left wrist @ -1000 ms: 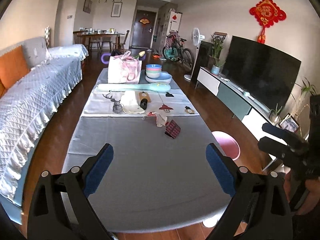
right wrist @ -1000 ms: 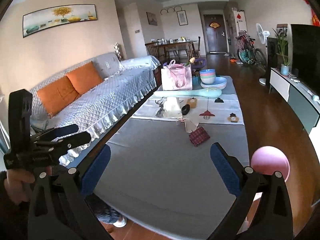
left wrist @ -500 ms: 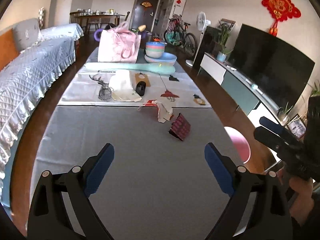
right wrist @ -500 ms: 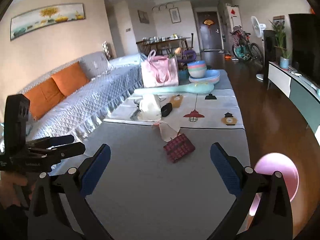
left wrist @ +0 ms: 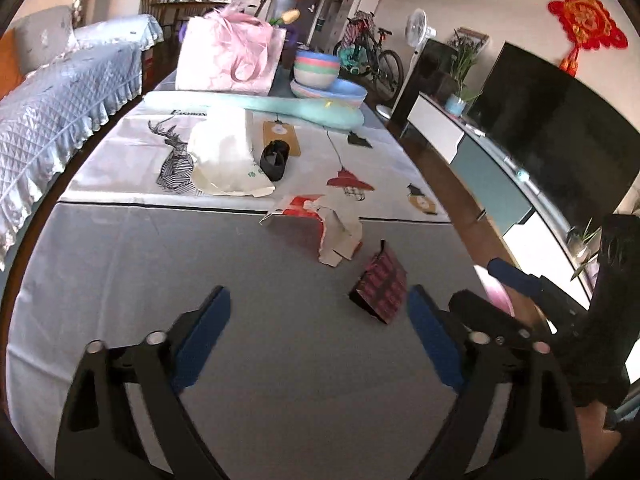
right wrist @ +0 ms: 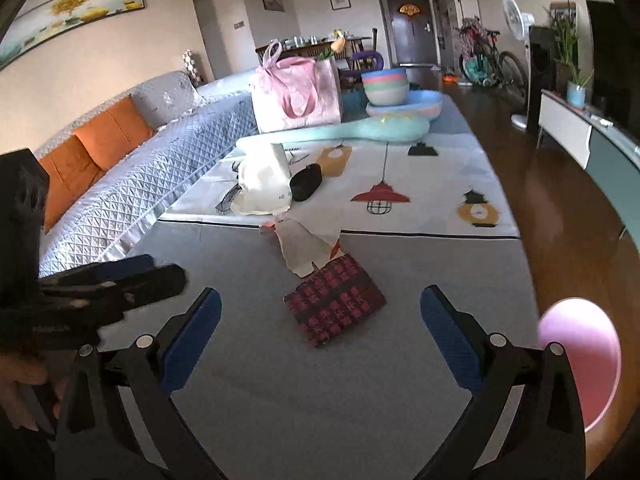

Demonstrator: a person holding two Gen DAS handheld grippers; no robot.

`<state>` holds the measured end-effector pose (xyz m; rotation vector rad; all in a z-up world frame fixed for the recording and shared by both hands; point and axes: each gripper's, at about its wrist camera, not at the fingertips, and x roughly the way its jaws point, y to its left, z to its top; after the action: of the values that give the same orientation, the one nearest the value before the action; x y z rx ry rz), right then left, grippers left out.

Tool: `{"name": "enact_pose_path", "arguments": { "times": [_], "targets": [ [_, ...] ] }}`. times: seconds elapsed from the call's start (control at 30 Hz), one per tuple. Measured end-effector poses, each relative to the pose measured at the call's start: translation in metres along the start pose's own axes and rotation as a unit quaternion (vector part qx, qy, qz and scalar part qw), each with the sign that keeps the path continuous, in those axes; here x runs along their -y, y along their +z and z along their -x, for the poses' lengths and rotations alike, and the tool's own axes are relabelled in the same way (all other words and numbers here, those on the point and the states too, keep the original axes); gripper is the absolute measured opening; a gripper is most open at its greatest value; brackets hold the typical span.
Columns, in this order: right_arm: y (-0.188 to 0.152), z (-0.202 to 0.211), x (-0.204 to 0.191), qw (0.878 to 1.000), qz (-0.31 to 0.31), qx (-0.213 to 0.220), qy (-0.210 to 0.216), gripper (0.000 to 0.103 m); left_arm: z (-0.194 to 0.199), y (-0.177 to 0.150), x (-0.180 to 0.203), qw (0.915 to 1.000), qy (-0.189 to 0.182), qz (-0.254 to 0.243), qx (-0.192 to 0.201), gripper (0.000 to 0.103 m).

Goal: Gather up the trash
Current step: 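Move both tools back over the table toward the red packets, then grasp the red-and-white paper packet with the left gripper while the right approaches the red patterned packet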

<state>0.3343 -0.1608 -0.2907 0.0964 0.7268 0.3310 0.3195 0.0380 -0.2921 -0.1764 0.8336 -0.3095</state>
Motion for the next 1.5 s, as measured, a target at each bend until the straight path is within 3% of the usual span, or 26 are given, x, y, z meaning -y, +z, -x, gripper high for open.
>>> {"name": "enact_pose_path", "arguments": {
  "times": [0.03,0.1,0.2,0.4,0.57,0.8,0.87,0.97,1.07,1.17,1.23,1.3,1.4,1.5],
  "targets": [
    [0.002,-0.004,0.001,1.0,0.001,0.0,0.003,0.098,-0.006,0.001,-0.001,0.9999,0.004,-0.006,-0.008,0.075],
    [0.007,-0.015,0.003,1.0,0.003,0.006,0.0,0.098,-0.022,0.003,-0.003,0.9995,0.007,-0.012,-0.029,0.055],
    [0.011,-0.03,0.006,1.0,-0.005,-0.002,0.008,0.098,-0.035,0.009,-0.01,0.9991,-0.002,0.006,-0.041,0.055],
    [0.006,-0.061,0.017,0.999,-0.025,-0.046,0.012,0.098,-0.061,0.023,-0.003,0.9981,0.01,-0.035,-0.05,0.05],
    [-0.002,-0.071,0.023,0.996,-0.06,-0.067,0.021,0.098,-0.075,0.027,-0.011,0.9977,-0.011,-0.007,-0.066,0.05],
    [0.004,-0.079,0.028,0.995,-0.076,-0.064,0.023,0.098,-0.092,0.034,-0.021,0.9962,-0.043,0.033,-0.068,0.05],
    [0.004,-0.081,0.029,0.995,-0.076,-0.066,0.027,0.096,-0.098,0.035,-0.021,0.9958,-0.05,0.033,-0.069,0.049],
    [0.005,-0.085,0.027,0.994,-0.064,-0.08,0.036,0.085,-0.106,0.037,-0.018,0.9945,-0.065,0.031,-0.076,0.04],
    [0.007,-0.087,0.024,0.994,-0.05,-0.089,0.035,0.08,-0.111,0.038,-0.011,0.993,-0.087,0.026,-0.076,0.04],
    [0.007,-0.089,0.024,0.994,-0.047,-0.093,0.031,0.078,-0.117,0.038,0.0,0.9946,-0.07,0.005,-0.076,0.037],
    [0.005,-0.091,0.025,0.994,-0.044,-0.096,0.029,0.078,-0.124,0.037,-0.002,0.993,-0.077,0.019,-0.087,0.03],
    [0.005,-0.091,0.024,0.994,-0.037,-0.098,0.027,0.078,-0.125,0.034,-0.008,0.9927,-0.072,0.033,-0.092,0.007],
    [0.006,-0.093,0.023,0.994,-0.035,-0.103,0.032,0.078,-0.121,0.032,-0.016,0.9933,-0.063,0.038,-0.09,0.003],
    [0.007,-0.095,0.027,0.992,-0.047,-0.112,0.043,0.069,-0.114,0.035,-0.022,0.9936,-0.057,0.046,-0.086,0.002]
  ]
}}
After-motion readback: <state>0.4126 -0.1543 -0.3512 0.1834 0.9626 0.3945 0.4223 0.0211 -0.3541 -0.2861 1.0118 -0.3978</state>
